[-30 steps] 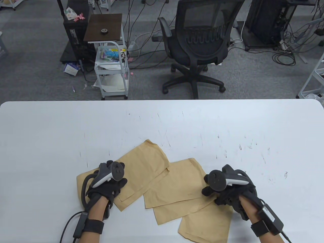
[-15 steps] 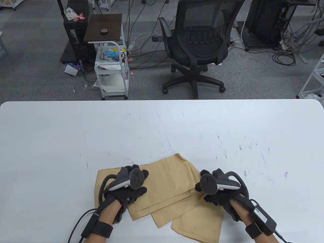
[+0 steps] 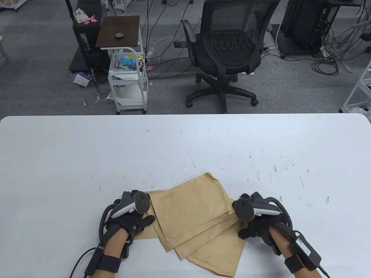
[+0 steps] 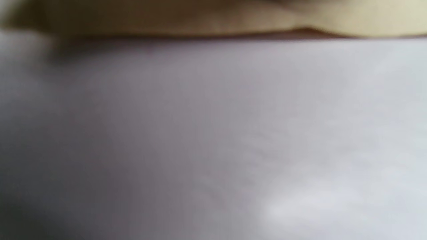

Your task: Push scattered envelopes inward from both sides into a neat stack

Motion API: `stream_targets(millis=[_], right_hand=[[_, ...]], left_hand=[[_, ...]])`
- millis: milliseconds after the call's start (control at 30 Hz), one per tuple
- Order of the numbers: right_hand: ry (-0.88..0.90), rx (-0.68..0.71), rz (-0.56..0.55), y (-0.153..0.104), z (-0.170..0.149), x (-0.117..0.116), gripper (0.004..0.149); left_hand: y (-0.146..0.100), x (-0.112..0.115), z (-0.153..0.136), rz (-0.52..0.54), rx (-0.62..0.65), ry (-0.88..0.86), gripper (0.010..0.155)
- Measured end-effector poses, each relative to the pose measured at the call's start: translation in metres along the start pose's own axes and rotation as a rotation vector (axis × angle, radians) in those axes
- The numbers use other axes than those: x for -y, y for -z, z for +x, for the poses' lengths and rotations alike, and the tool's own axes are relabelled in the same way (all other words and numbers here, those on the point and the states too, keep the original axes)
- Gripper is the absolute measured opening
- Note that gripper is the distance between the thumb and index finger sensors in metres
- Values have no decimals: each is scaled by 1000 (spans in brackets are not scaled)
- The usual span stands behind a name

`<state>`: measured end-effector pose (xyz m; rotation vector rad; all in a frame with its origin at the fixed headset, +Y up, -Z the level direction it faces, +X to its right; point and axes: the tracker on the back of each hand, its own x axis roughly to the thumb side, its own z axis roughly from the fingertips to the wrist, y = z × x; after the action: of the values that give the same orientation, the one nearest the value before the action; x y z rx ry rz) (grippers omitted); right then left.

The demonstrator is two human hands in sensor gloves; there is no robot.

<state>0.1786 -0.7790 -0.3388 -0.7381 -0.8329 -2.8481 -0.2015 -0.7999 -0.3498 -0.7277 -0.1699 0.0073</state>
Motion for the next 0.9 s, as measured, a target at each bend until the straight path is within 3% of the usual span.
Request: stream_targets(millis=[167,267,367,433,533,600,700,900], right_hand=[[70,-63,-104,8,19,-4,103],[50,-73,13,3,14,9,101],[118,-54,38,-10,0,19,105],[101,-13,-14,-14,-5,14,112],[-129,-16,-59,-7,10,1,117],[-243,34,-172,-6,23,7,121],[-195,173,-358,2,51,8,118],[-201,144,-321,10,87,7,109]], left_hand=[[0,-3,7,88,36,26,83],[-9,-11,-4,115,43,-24,82],[-23,-23,-22,122,17,-149,81],[-23,-21,-35,57,-22,-215,80],[-7,-5,-45,21,-58,-126,77],[-8,-6,-44,39,-39,-107,77],[-3,-3,-32,65,-20,-82,78],[-1,-4,-6,115,6,-42,79]])
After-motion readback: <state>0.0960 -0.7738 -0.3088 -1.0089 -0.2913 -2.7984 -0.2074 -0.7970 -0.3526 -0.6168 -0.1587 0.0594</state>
